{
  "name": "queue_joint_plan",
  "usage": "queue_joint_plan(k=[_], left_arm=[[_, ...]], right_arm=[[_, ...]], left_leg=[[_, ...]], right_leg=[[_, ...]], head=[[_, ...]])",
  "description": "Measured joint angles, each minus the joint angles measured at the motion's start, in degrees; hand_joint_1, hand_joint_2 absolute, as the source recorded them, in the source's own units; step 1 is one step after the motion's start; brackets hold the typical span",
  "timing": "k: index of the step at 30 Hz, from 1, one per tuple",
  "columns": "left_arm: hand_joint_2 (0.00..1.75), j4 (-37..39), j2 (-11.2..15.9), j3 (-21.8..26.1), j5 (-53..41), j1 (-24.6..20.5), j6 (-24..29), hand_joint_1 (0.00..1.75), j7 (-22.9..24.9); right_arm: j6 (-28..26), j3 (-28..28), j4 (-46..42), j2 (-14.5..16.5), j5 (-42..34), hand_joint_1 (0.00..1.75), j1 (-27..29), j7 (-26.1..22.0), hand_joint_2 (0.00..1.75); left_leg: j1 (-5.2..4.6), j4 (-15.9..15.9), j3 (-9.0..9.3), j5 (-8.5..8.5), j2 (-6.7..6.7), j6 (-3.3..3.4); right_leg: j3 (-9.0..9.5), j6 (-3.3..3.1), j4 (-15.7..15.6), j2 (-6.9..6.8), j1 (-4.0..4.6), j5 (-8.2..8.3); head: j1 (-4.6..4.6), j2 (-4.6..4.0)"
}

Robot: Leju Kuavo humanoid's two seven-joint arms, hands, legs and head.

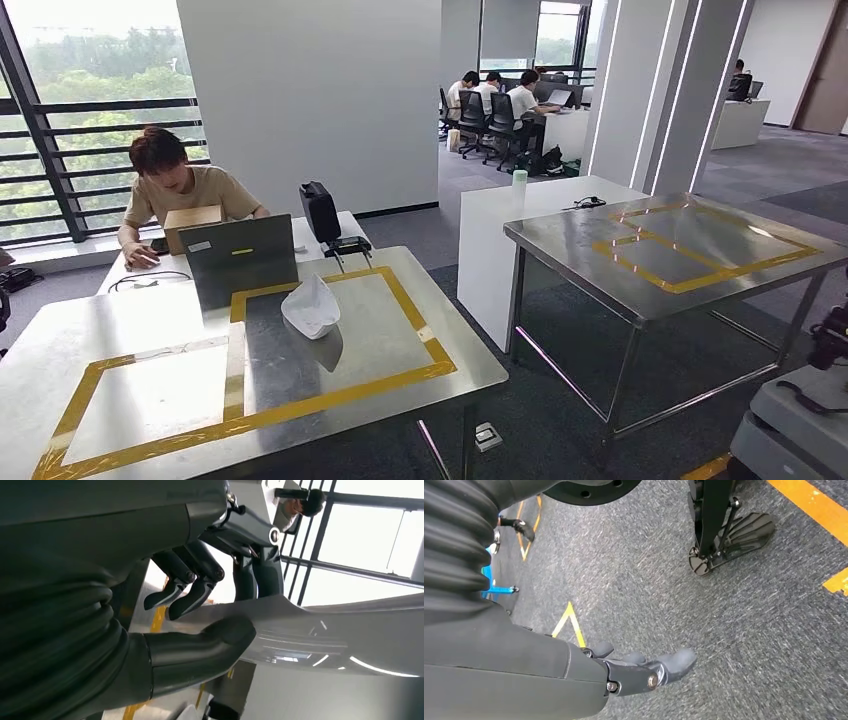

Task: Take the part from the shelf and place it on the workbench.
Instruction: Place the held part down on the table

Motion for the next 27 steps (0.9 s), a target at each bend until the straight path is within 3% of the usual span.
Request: queue_joint_plan(k=[2, 3, 4, 6, 8, 9, 12, 13, 14, 17, 18, 21, 23, 24, 25, 27], left_arm=[[1.75, -0.16, -0.01, 0.0, 0.0, 0.05, 0.01, 1.75, -0.07], [1.75, -0.22, -0.01, 0.0, -0.02, 0.04, -0.02, 1.75, -0.09], [1.75, -0.26, -0.01, 0.0, -0.03, 0.03, -0.04, 1.75, -0.09], [1.75, -0.26, -0.06, 0.0, -0.05, -0.02, -0.09, 1.75, -0.04], [1.75, -0.26, -0.17, -0.05, -0.12, -0.06, -0.18, 1.75, 0.09], [1.75, -0.25, -0.23, -0.13, -0.21, -0.15, -0.23, 1.75, 0.16], [1.75, -0.03, -0.45, -0.48, -0.6, -0.73, -0.26, 1.75, 0.26], [1.75, 0.11, -0.5, -0.6, -0.69, -0.9, -0.22, 1.75, 0.28], [1.75, 0.26, -0.53, -0.71, -0.76, -1.01, -0.2, 1.75, 0.31], [1.75, 0.44, -0.42, -0.91, -0.83, -1.15, -0.11, 1.75, 0.22], [1.75, 0.5, -0.34, -0.91, -0.84, -1.21, -0.09, 1.75, 0.1], [1.75, 0.78, -0.27, -0.92, -0.82, -1.14, -0.09, 1.75, -0.15], [1.75, 0.97, -0.27, -0.92, -0.81, -1.01, -0.09, 1.75, -0.17], [1.75, 1.02, -0.27, -0.92, -0.82, -0.99, -0.11, 1.75, -0.14], [1.75, 1.03, -0.27, -0.92, -0.87, -0.98, -0.14, 1.75, -0.08], [1.75, 1.11, -0.28, -0.91, -1.02, -0.93, -0.25, 1.75, 0.08]], right_arm=[[0.04, 0.0, 0.01, -0.02, -0.16, 0.0, -0.02, 0.41, 1.75], [0.16, -0.02, 0.01, 0.1, -0.5, 0.0, -0.08, 1.18, 1.75], [0.35, -0.05, 0.02, 0.24, -0.96, 0.0, -0.15, 2.21, 1.75], [0.52, -0.12, 0.04, 0.76, -1.79, 0.0, -0.24, 3.9, 1.75], [-0.45, -0.14, 0.08, 1.64, -1.75, 0.0, -0.12, 3.45, 1.75], [-1.07, -0.13, 0.1, 2.1, -1.47, 0.0, -0.05, 2.79, 1.75], [-1.96, -0.05, 0.11, 2.66, -0.77, 0.0, 0.04, 1.86, 1.75], [-2.08, -0.04, 0.11, 2.69, -0.72, 0.0, 0.0, 1.92, 1.75], [-2.17, -0.04, 0.11, 2.71, -0.69, 0.0, -0.04, 1.97, 1.75], [-2.28, -0.02, 0.09, 2.73, -0.54, 0.0, -0.2, 1.91, 1.75], [-2.21, -0.01, 0.08, 2.66, -0.51, 0.0, -0.26, 1.87, 1.75], [-1.67, 0.01, 0.04, 2.25, -0.5, 0.0, -0.38, 1.81, 1.75], [-1.39, 0.0, 0.04, 2.1, -0.5, 0.0, -0.25, 1.74, 1.75], [-1.33, -0.01, 0.04, 2.07, -0.5, 0.0, -0.13, 1.69, 1.75], [-1.26, -0.01, 0.04, 2.05, -0.5, 0.0, -0.01, 1.62, 1.75], [-1.16, -0.01, 0.04, 2.04, -0.5, 0.0, 0.15, 1.43, 1.75]], left_leg=[[0.21, -0.42, 1.0, -0.28, -0.23, 0.84], [0.26, -0.63, 1.62, -0.58, -0.32, 1.2], [0.25, -0.85, 2.18, -0.98, -0.33, 1.46], [0.13, -1.02, 3.34, -2.03, -0.4, 1.72], [-0.06, -1.04, 4.83, -3.26, -0.58, 1.8], [-0.18, -1.05, 5.7, -3.9, -0.66, 1.82], [-0.55, -1.05, 7.8, -5.81, -0.93, 1.57], [-0.62, -1.14, 8.21, -6.42, -1.04, 1.32], [-0.66, -1.07, 8.86, -6.76, -1.18, 0.97], [-0.6, 0.29, 10.02, -6.87, -1.23, -0.07], [-0.58, 2.08, 9.17, -7.0, -1.11, -0.29], [-0.39, 10.94, 2.77, -10.02, -0.86, -0.94], [-0.16, 13.21, -0.85, -12.3, -0.78, -1.46], [-0.06, 12.0, -1.55, -11.82, -0.7, -1.69], [0.05, 9.37, -1.62, -9.63, -0.6, -1.88], [0.23, 3.08, -1.39, -2.7, -0.27, -1.87]], right_leg=[[-0.84, 0.53, 2.38, -0.01, 0.0, 0.69], [-2.54, 0.69, 5.14, 0.0, -0.05, 0.81], [-4.96, 0.85, 8.7, 0.0, -0.07, 0.46], [-10.22, 0.97, 14.88, 0.01, -0.06, -2.22], [-13.18, 0.76, 15.72, 0.01, 0.01, -3.88], [-13.46, 0.44, 13.7, 0.02, 0.14, -2.78], [-12.09, -1.09, 4.18, 0.27, 0.9, 5.47], [-11.58, -1.42, 2.45, 0.43, 1.14, 7.07], [-11.16, -1.64, 1.6, 0.6, 1.26, 7.59], [-8.63, -2.35, 0.58, 0.64, 0.96, 7.03], [-7.67, -2.68, 0.34, 0.6, 0.84, 6.81], [-5.78, -3.18, -0.01, 0.58, 0.62, 5.48], [-4.41, -3.05, -0.04, 0.63, 0.49, 4.21], [-3.52, -2.9, -0.04, 0.65, 0.37, 3.5], [-2.61, -2.67, -0.04, 0.66, 0.25, 2.75], [-1.29, -2.07, 0.08, 0.68, 0.13, 1.29]], head=[[0.07, 0.01], [0.1, 0.01], [0.13, 0.01], [0.16, 0.0], [0.16, 0.0], [0.15, 0.0], [0.13, -0.01], [0.11, -0.01], [0.1, -0.01], [0.11, 0.0], [0.09, 0.0], [0.05, 0.01], [0.05, 0.01], [0.06, 0.02], [0.05, 0.01], [0.01, -0.01]])
